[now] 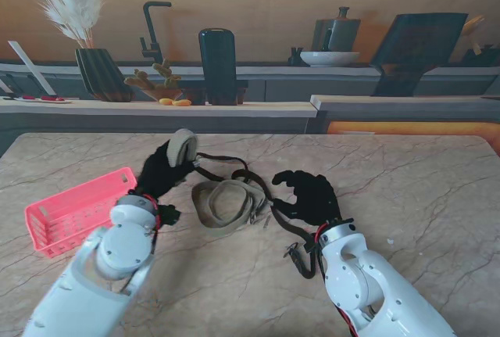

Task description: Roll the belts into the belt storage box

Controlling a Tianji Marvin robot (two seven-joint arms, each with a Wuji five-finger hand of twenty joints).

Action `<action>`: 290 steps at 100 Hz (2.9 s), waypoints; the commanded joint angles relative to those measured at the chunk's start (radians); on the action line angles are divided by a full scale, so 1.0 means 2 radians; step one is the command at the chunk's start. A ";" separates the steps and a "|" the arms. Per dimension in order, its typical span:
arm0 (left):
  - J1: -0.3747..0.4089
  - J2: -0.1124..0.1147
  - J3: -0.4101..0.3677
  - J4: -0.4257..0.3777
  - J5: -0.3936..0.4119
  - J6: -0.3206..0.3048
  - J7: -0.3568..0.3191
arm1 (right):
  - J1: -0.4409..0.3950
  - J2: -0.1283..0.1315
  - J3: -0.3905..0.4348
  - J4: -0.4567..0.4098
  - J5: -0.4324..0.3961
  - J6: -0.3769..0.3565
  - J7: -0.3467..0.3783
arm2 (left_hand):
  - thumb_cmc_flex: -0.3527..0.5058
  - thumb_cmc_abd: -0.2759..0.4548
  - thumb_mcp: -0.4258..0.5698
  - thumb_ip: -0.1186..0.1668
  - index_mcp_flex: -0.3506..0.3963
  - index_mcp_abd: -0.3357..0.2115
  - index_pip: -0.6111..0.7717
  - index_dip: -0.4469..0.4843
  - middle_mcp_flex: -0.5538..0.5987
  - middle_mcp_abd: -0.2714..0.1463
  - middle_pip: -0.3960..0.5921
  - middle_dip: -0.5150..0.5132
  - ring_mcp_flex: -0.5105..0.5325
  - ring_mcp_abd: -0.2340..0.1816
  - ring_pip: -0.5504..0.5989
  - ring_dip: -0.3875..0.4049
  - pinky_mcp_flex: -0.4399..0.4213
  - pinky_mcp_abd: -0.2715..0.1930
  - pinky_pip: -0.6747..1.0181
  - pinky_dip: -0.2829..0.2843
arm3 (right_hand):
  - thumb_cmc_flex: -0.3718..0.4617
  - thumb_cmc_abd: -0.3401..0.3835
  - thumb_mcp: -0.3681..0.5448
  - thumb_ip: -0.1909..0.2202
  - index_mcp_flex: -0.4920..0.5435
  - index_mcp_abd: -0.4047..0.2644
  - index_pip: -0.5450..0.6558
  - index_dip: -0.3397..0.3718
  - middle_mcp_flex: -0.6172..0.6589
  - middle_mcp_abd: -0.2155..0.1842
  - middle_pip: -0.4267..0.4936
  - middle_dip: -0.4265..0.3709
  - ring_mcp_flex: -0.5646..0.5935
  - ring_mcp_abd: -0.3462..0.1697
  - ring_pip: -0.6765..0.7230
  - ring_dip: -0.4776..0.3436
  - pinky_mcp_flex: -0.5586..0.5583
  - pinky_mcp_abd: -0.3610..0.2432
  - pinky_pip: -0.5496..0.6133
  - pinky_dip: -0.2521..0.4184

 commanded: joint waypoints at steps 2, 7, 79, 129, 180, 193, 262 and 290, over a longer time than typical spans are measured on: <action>0.005 0.021 -0.023 -0.010 0.019 0.009 -0.007 | -0.003 0.000 0.001 0.003 -0.001 0.001 -0.004 | 0.010 0.035 0.027 0.020 0.036 -0.037 0.049 0.015 0.022 -0.004 0.031 0.000 0.053 -0.009 0.099 0.020 0.062 -0.011 0.099 0.024 | -0.004 0.020 -0.008 0.014 0.012 -0.015 0.009 0.005 0.007 0.003 -0.003 0.007 0.010 0.005 0.009 0.007 -0.008 -0.006 -0.009 0.007; 0.009 0.028 -0.038 -0.014 0.051 0.015 -0.021 | -0.003 0.000 0.002 0.004 -0.001 0.001 -0.004 | 0.007 0.032 0.033 0.019 0.038 -0.035 0.049 0.015 0.024 -0.001 0.037 -0.003 0.065 -0.006 0.116 0.024 0.097 -0.030 0.141 0.011 | -0.004 0.022 -0.010 0.014 0.012 -0.016 0.010 0.006 0.008 0.002 -0.003 0.008 0.010 0.005 0.009 0.008 -0.009 -0.006 -0.010 0.007; 0.005 0.083 -0.098 0.049 0.326 0.135 -0.175 | 0.009 -0.001 -0.004 0.016 0.000 0.014 -0.001 | 0.007 0.013 0.041 0.015 0.066 -0.030 0.031 0.025 0.022 0.022 0.014 0.003 0.036 0.041 0.107 0.037 0.094 -0.001 0.158 -0.010 | 0.004 0.033 -0.027 0.006 0.020 -0.021 0.019 -0.002 0.019 0.003 0.001 0.012 0.016 0.006 0.014 0.011 -0.012 -0.005 -0.013 0.010; -0.053 0.084 -0.030 0.112 0.305 0.208 -0.184 | 0.014 -0.001 -0.007 0.021 0.002 0.021 0.002 | -0.006 -0.001 0.026 0.009 0.126 -0.003 0.028 0.005 -0.032 0.025 -0.045 -0.019 -0.205 0.084 -0.105 0.006 -0.214 0.021 -0.103 0.050 | 0.006 0.039 -0.035 0.004 0.019 -0.021 0.027 -0.012 0.020 0.003 0.002 0.012 0.016 0.007 0.015 0.012 -0.012 -0.005 -0.013 0.011; -0.108 0.079 0.038 0.182 0.260 0.267 -0.175 | 0.017 -0.002 -0.008 0.024 0.005 0.025 0.004 | -0.029 0.020 -0.017 0.006 0.188 0.024 0.025 -0.070 -0.014 0.047 -0.030 -0.104 -0.252 0.088 -0.135 -0.034 -0.279 0.004 -0.131 0.031 | 0.011 0.043 -0.041 0.003 0.017 -0.022 0.034 -0.020 0.021 0.004 0.002 0.012 0.016 0.007 0.016 0.012 -0.013 -0.005 -0.013 0.011; -0.108 0.081 0.040 0.183 0.258 0.273 -0.185 | 0.017 -0.002 -0.008 0.025 0.006 0.025 0.003 | -0.025 0.025 -0.027 0.009 0.187 0.023 0.021 -0.073 -0.018 0.047 -0.032 -0.107 -0.256 0.088 -0.137 -0.035 -0.283 0.002 -0.132 0.031 | 0.012 0.046 -0.043 0.002 0.016 -0.022 0.036 -0.022 0.021 0.004 0.002 0.012 0.016 0.008 0.017 0.012 -0.013 -0.005 -0.013 0.012; -0.098 0.090 0.031 0.158 0.236 0.311 -0.235 | 0.019 -0.003 -0.009 0.030 0.008 0.025 -0.003 | -0.091 0.100 -0.209 0.051 0.014 0.069 -0.185 -0.045 -0.199 0.059 -0.121 -0.132 -0.367 0.061 -0.227 -0.073 -0.332 -0.036 -0.194 0.020 | 0.016 0.052 -0.049 0.001 0.016 -0.023 0.047 -0.030 0.024 0.004 0.005 0.012 0.018 0.008 0.020 0.013 -0.012 -0.006 -0.010 0.012; -0.076 0.087 0.011 0.134 0.254 0.293 -0.219 | 0.020 -0.004 -0.010 0.031 0.009 0.024 -0.007 | -0.088 0.074 -0.200 0.054 -0.021 0.072 -0.169 -0.028 -0.200 0.057 -0.109 -0.119 -0.346 0.075 -0.208 -0.061 -0.314 -0.024 -0.171 0.033 | 0.020 0.057 -0.055 -0.001 0.016 -0.025 0.060 -0.033 0.026 0.005 0.007 0.012 0.020 0.008 0.022 0.014 -0.012 -0.006 -0.009 0.012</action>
